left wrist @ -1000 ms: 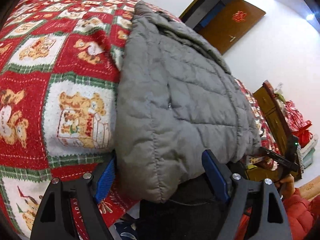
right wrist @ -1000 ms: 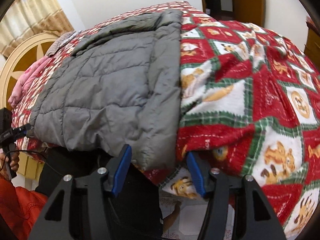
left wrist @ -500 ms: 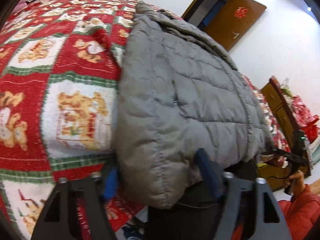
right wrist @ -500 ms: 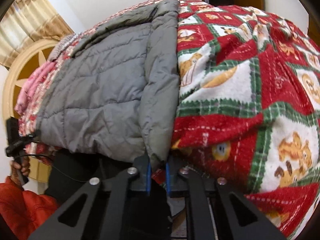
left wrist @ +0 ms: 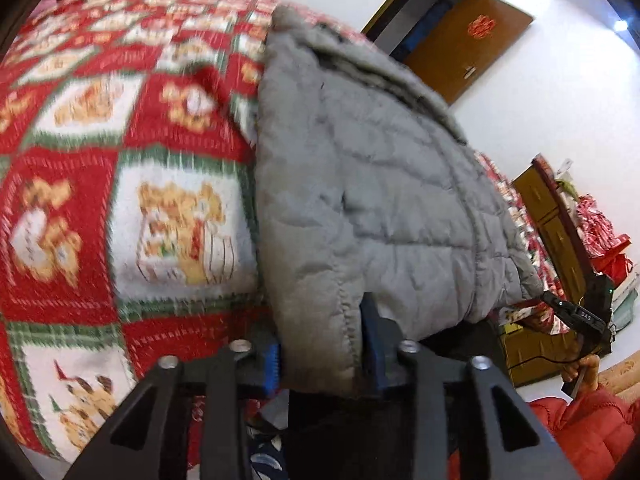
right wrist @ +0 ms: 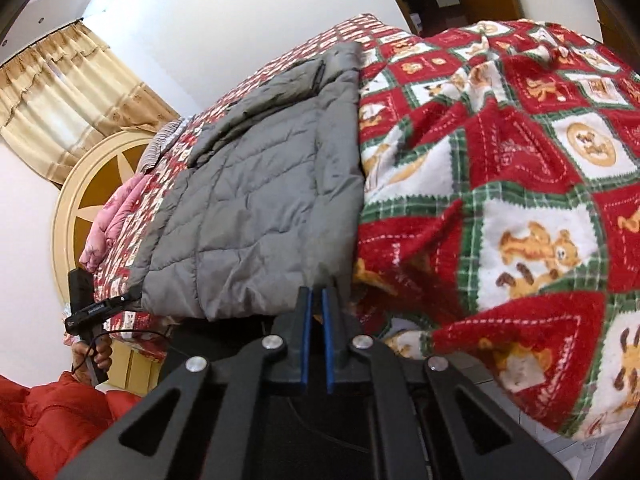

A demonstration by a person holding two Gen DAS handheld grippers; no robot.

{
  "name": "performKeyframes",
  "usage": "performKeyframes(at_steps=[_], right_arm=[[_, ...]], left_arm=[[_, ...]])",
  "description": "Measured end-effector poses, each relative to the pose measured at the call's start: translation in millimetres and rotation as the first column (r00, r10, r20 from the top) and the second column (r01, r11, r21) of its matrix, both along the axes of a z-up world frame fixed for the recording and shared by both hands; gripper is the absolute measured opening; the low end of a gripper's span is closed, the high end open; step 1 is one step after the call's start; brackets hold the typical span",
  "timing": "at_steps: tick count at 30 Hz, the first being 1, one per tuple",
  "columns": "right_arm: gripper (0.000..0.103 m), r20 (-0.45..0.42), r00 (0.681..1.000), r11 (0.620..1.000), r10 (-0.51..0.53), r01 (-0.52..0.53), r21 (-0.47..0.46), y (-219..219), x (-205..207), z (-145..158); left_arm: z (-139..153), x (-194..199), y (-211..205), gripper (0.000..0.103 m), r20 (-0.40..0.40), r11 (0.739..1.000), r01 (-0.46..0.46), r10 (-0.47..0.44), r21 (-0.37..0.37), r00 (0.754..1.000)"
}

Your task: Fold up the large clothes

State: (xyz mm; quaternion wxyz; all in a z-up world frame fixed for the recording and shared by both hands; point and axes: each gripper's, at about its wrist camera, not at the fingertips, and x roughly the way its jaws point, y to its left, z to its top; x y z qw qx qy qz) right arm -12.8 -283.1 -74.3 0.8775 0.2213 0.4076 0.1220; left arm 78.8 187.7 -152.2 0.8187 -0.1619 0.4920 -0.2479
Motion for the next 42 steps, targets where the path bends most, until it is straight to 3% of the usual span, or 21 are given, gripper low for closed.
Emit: performKeyframes(at_steps=[2,3,5,6,7,8,11,13,19,20,21,22,23,25,26,31,38,42], right_arm=[[0.014,-0.002,1.0,1.0,-0.02,0.02,-0.002,1,4,1],[0.021,-0.007,1.0,0.999,-0.025,0.025,-0.024,2,5,2],[0.05,0.001,0.999,0.997,-0.034,0.034,-0.073,5,8,8],[0.075,0.028,0.999,0.995,-0.037,0.04,-0.086,6,7,11],[0.083,0.059,0.997,0.994,-0.044,0.049,-0.094,8,7,13],[0.084,0.074,0.996,0.995,-0.04,0.046,-0.091,7,7,14],[0.078,0.037,0.999,0.997,-0.011,0.014,-0.081,10,19,5],[0.068,0.004,1.0,0.993,0.018,-0.018,-0.12,18,29,-4],[0.059,-0.094,0.992,0.973,0.086,-0.104,-0.208,44,61,-29],[0.053,-0.11,0.99,0.97,0.091,-0.113,-0.217,47,64,-32],[0.032,-0.129,0.988,0.965,0.088,-0.117,-0.234,50,68,-36],[0.022,-0.141,0.987,0.964,0.073,-0.106,-0.244,49,71,-39],[0.02,-0.142,0.988,0.969,0.063,-0.095,-0.229,46,71,-40],[0.014,-0.127,0.99,0.986,0.056,-0.075,-0.149,37,68,-38],[0.013,-0.117,0.991,0.99,0.058,-0.072,-0.121,35,66,-35],[0.012,-0.041,0.996,0.996,0.084,-0.085,-0.027,29,43,-11],[0.012,0.003,0.997,0.993,0.075,-0.075,0.087,12,10,18],[0.011,0.072,0.996,0.981,0.056,-0.068,0.182,1,-13,44]], left_arm=[[-1,-2,-3,0.057,-0.009,1.0,0.008,-0.008,0.005,1.0],[-1,-3,-5,0.058,0.0,1.0,0.013,-0.013,0.008,1.0],[3,-5,-8,0.059,0.021,1.0,0.025,-0.025,0.014,0.999],[6,-5,-8,0.059,0.03,1.0,0.028,-0.029,0.012,0.999],[7,-5,-7,0.059,0.036,1.0,0.028,-0.028,0.006,0.999],[8,-5,-5,0.059,0.042,1.0,0.025,-0.025,-0.006,0.999],[6,-2,-1,0.059,0.035,0.999,0.016,-0.014,-0.043,0.999],[4,1,2,0.06,0.032,0.998,0.011,-0.008,-0.066,0.999],[3,9,-4,0.06,0.063,0.991,0.01,-0.001,-0.134,0.998],[2,10,-7,0.06,0.067,0.992,0.014,-0.005,-0.127,0.998],[2,10,-10,0.06,0.071,0.993,0.019,-0.011,-0.115,0.997],[3,9,-13,0.059,0.084,0.995,0.028,-0.02,-0.101,0.996],[4,7,-15,0.059,0.1,0.996,0.036,-0.027,-0.086,0.995],[7,4,-15,0.045,0.116,0.996,0.043,-0.034,-0.074,0.993],[9,3,-15,0.025,0.12,0.996,0.05,-0.041,-0.07,0.992],[35,-9,-18,0.022,0.177,0.982,0.127,-0.101,-0.139,0.979],[85,-43,-20,0.022,0.249,0.962,0.225,-0.183,-0.152,0.951],[109,-59,-9,0.022,0.266,0.949,0.219,-0.155,-0.228,0.951]])
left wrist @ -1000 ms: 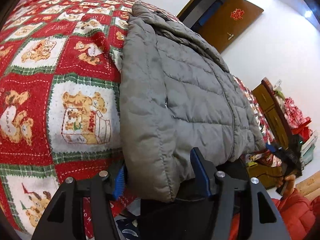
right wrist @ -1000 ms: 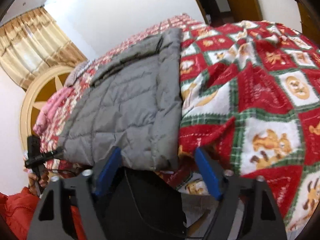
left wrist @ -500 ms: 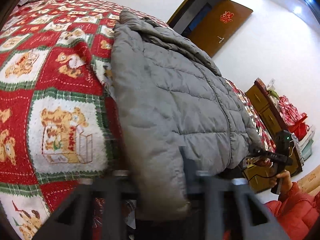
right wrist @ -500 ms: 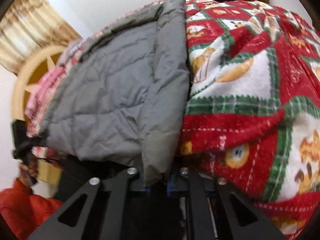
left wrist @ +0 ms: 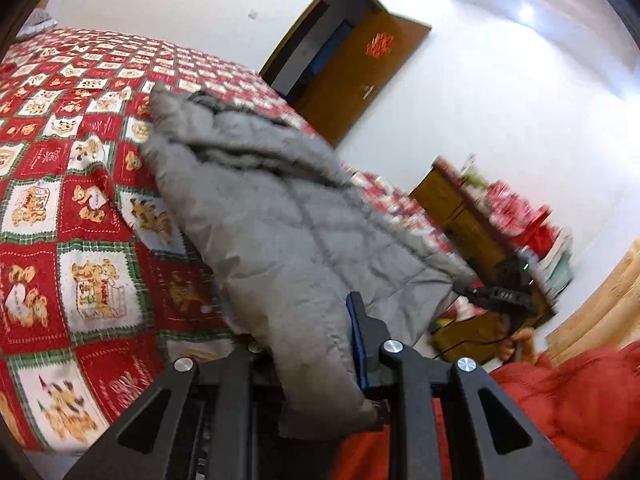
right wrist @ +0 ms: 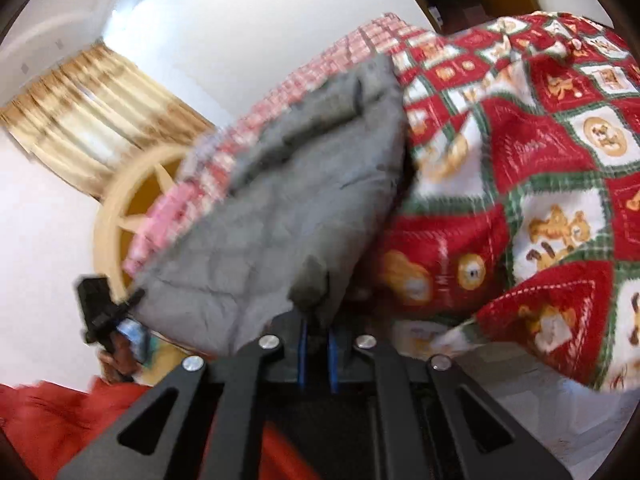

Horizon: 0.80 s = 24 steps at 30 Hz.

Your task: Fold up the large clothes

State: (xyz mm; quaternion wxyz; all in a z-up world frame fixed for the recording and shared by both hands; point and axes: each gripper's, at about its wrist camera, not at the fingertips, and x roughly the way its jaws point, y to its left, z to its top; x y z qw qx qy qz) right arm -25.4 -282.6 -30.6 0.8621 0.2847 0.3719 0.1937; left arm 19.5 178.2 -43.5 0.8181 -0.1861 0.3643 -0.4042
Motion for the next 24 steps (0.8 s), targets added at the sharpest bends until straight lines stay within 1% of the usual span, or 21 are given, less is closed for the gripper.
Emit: performKeyframes(at_steps=[1,2,5,7,11,13,14,16,19,22,24], right_arm=[[0.011,0.032,0.999,1.0,-0.005,0.004,0.027,-3,-4,11],[0.011,0.057,0.998,0.999,-0.009,0.007,0.033,-2,-7,18],[0.011,0.124,0.992,1.0,-0.017,0.014,0.022,1,-4,42],[0.011,0.152,0.988,1.0,-0.013,0.011,0.012,10,4,52],[0.01,0.201,0.979,1.0,-0.018,0.013,0.023,9,33,74],[0.01,0.232,0.972,1.0,-0.021,0.02,0.007,7,48,89],[0.01,0.245,0.969,1.0,-0.023,0.025,-0.003,7,58,98],[0.01,0.255,0.966,0.999,-0.034,0.038,-0.01,4,82,112],[0.01,0.26,0.963,0.997,-0.071,0.08,-0.024,-3,128,123],[0.01,0.243,0.965,0.99,-0.1,0.12,-0.07,-5,192,130],[0.01,0.228,0.967,0.986,-0.113,0.137,-0.093,-5,232,128]], left_arm=[[8,-2,3,0.022,0.007,0.999,-0.005,0.005,-0.035,1.0],[16,-2,5,0.022,0.018,0.998,-0.013,0.014,-0.066,1.0],[33,9,6,0.022,0.024,0.988,-0.044,0.048,-0.145,0.999],[42,22,7,0.022,0.024,0.983,-0.064,0.069,-0.174,0.997],[61,57,7,0.022,0.01,0.974,-0.127,0.131,-0.187,0.991],[69,77,8,0.022,0.001,0.97,-0.169,0.172,-0.175,0.985],[73,90,8,0.022,0.004,0.967,-0.202,0.205,-0.153,0.979],[76,114,10,0.022,-0.002,0.958,-0.254,0.256,-0.133,0.967],[78,154,9,0.022,-0.019,0.948,-0.29,0.29,-0.133,0.957],[79,197,-3,0.022,-0.004,0.942,-0.325,0.326,-0.086,0.946],[75,226,-9,0.022,-0.014,0.933,-0.355,0.355,-0.051,0.935]])
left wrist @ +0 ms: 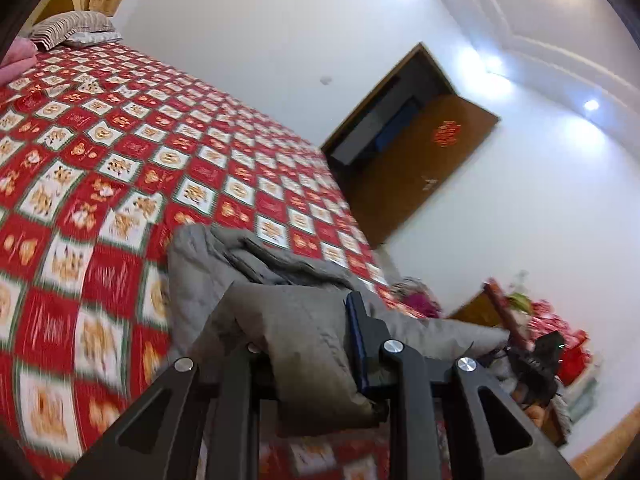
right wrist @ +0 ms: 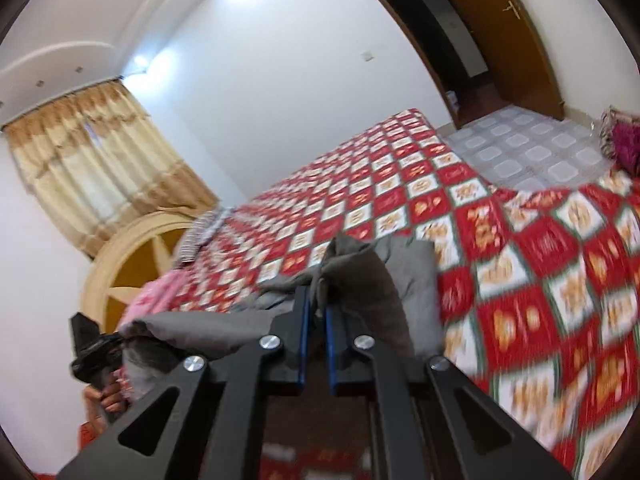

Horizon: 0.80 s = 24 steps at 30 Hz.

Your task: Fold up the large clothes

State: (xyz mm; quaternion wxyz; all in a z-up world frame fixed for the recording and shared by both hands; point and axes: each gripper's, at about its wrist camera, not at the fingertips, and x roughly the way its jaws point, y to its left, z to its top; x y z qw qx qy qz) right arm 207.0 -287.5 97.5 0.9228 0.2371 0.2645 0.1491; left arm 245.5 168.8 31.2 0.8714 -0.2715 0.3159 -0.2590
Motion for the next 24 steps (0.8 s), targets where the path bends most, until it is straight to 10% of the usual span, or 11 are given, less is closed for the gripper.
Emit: performKeyframes(at_steps=[9,16,24], right_arm=[[0.009,-0.101,0.992,0.997,-0.077,0.076,-0.009,0,157,-53],[0.009,-0.195,0.971,0.989,-0.136,0.123,-0.077,9,218,-115],[0.009,-0.069,0.982,0.975,-0.176,0.164,-0.148,15,179,-106]], left_arm=[[-87,135,-1,0.022,-0.213,0.987,-0.159,0.16,0.019,0.964],[-130,164,-7,0.022,-0.264,0.98,-0.193,0.198,0.045,0.944],[-107,121,-20,0.022,-0.031,0.974,-0.176,0.183,0.145,0.983]])
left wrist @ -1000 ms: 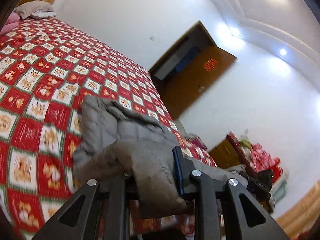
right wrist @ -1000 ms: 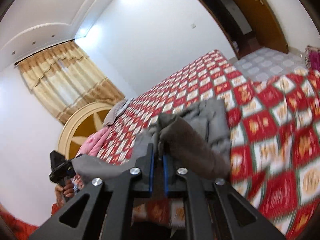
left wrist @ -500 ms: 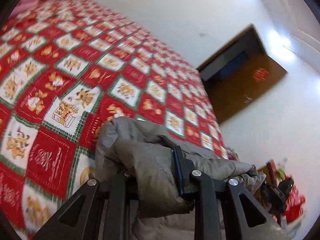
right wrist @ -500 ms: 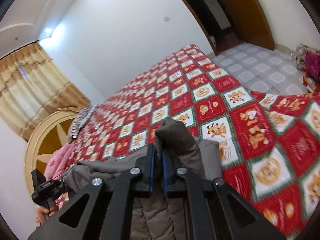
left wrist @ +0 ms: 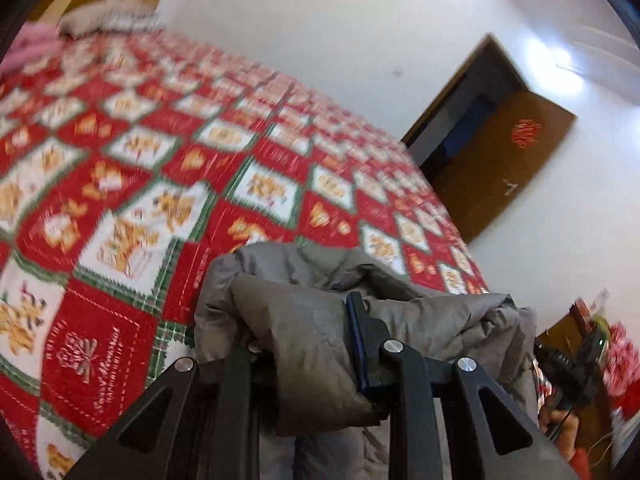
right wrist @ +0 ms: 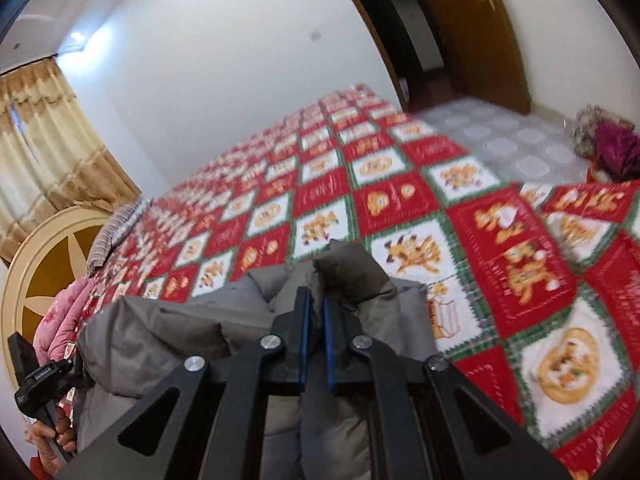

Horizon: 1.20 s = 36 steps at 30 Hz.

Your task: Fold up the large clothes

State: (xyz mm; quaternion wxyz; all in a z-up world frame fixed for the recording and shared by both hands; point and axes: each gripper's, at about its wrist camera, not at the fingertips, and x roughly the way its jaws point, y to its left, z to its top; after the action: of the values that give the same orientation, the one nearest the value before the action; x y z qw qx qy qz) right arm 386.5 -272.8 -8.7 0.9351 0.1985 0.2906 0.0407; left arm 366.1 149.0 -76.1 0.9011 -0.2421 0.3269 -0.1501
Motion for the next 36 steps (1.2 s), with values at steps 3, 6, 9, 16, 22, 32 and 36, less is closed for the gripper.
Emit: performKeyframes(at_steps=[3,6,9,16,22,32,36], right_arm=[[0.009,0.054,0.998,1.0,-0.015,0.015,0.005,-3,-12,16],[0.009,0.101,0.995,1.0,-0.024,0.023,0.013,-4,-5,38],[0.009,0.136,0.991,1.0,-0.008,0.011,-0.02,5,18,61],[0.009,-0.043,0.999,0.993,-0.004,-0.001,-0.121,31,105,2],[0.012,-0.115,0.993,1.0,-0.009,0.007,-0.018,15,120,-49],[0.018,-0.117,0.993,0.991,0.018,-0.001,0.137,-7,112,-59],[0.043,-0.128,0.991,0.979,0.037,-0.01,0.205,-21,100,-37]], left_arm=[[15,-15,7,0.022,0.073,0.999,0.004,-0.001,-0.039,0.997],[31,-9,15,0.022,0.11,0.993,-0.011,0.024,-0.12,0.994],[48,13,18,0.022,0.113,0.989,-0.045,0.061,-0.141,0.992],[-9,82,9,0.022,-0.099,0.988,-0.148,0.143,-0.04,0.985],[-52,106,-1,0.023,-0.175,0.995,-0.097,0.092,-0.024,0.98],[-78,100,54,0.03,-0.25,0.883,-0.085,-0.038,-0.462,0.968],[-22,72,96,0.101,-0.173,0.904,-0.145,0.08,-0.403,0.982]])
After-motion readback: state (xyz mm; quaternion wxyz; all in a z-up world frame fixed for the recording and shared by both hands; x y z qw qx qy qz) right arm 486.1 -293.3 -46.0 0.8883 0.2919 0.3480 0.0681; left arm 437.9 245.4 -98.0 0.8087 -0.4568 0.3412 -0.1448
